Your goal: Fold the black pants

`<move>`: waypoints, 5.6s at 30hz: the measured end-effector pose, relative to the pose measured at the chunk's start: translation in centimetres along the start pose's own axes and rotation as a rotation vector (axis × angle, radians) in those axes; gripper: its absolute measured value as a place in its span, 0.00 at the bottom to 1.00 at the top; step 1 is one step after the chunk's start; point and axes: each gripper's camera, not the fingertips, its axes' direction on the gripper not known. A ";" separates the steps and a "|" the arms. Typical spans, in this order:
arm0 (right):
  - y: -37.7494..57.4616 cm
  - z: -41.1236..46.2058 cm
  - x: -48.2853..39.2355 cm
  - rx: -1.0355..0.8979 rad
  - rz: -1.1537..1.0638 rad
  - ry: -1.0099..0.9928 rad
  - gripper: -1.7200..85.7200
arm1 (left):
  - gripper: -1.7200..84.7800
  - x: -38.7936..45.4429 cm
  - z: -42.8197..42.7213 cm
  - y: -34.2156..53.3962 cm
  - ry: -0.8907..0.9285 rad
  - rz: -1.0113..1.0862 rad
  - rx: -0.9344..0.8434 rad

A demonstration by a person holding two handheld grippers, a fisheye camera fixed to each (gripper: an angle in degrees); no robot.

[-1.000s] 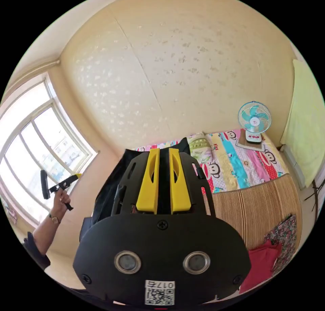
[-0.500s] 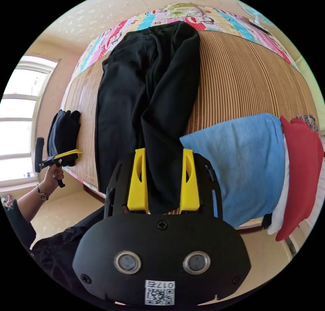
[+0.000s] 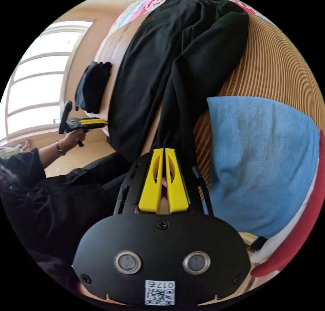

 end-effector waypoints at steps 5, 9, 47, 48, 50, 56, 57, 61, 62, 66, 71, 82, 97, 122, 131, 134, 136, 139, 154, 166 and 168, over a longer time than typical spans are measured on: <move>9.3 -1.9 4.2 0.178 0.236 -0.121 0.03 | 0.03 -11.1 0.4 8.0 0.110 -0.301 -0.102; 14.6 -4.8 5.1 0.436 0.385 -0.232 0.03 | 0.09 -12.7 -2.7 11.6 0.299 -0.329 0.073; 12.2 1.8 -9.5 0.325 0.345 -0.188 0.14 | 0.16 -3.5 4.1 16.3 0.278 0.356 0.271; 12.5 1.2 -9.4 0.334 0.352 -0.191 0.14 | 0.15 -3.0 4.4 16.4 0.247 0.389 0.265; 12.4 0.2 -9.3 0.341 0.355 -0.166 0.14 | 0.09 -2.3 5.2 16.7 0.208 0.459 0.226; 3.5 -6.2 -9.2 0.409 0.285 -0.033 0.16 | 0.05 -8.5 -0.7 21.9 0.702 0.337 0.385; 0.5 -7.8 -9.4 0.444 0.282 0.016 0.17 | 0.04 -9.0 -1.6 22.8 0.732 0.333 0.411; -10.6 -11.5 -9.6 0.526 0.313 0.091 0.20 | 0.03 -11.2 -6.9 27.9 0.850 0.322 0.543; -12.0 -11.8 -9.5 0.536 0.326 0.110 0.20 | 0.03 -11.5 -7.8 28.7 0.898 0.327 0.568; -19.5 -12.2 -7.8 0.550 0.438 0.273 0.21 | 0.01 -12.1 -9.3 30.1 0.994 0.358 0.613; -25.0 -10.3 -7.3 0.459 0.472 0.388 0.18 | 0.01 -11.7 -8.5 31.7 1.198 0.469 0.642; -21.8 -0.4 -10.7 0.254 0.373 0.660 0.18 | 0.16 -15.6 4.9 23.6 0.724 0.189 0.325; -10.1 -4.2 -10.5 0.278 0.363 0.557 0.18 | 0.10 -2.1 16.8 14.1 0.356 0.236 -0.005; -13.7 1.0 -10.4 0.159 0.275 0.756 0.06 | 0.10 -6.9 15.7 15.9 0.628 0.118 0.096; -9.5 -10.4 -8.7 0.512 0.288 0.259 0.05 | 0.14 -5.4 15.6 12.6 0.598 0.116 0.171; -8.5 -10.1 -6.7 0.432 0.311 0.308 0.07 | 0.14 -4.2 17.8 11.5 0.544 0.128 0.100; -6.3 -8.1 -7.3 0.323 0.249 0.351 0.09 | 0.13 -4.0 18.9 11.4 0.526 0.129 0.080; -1.8 -3.6 -8.0 0.133 0.253 0.411 0.12 | 0.10 -4.3 20.1 11.7 0.524 0.122 0.067; 16.2 0.3 -10.9 0.216 0.331 0.265 0.06 | 0.14 -4.4 13.4 13.8 0.712 0.157 0.154; 19.3 -2.4 -16.8 0.293 0.165 0.069 0.06 | 0.16 1.1 6.2 12.4 0.966 0.284 0.019; 18.7 -1.9 -16.6 0.228 0.126 0.086 0.07 | 0.11 1.7 5.7 12.9 0.946 0.298 0.026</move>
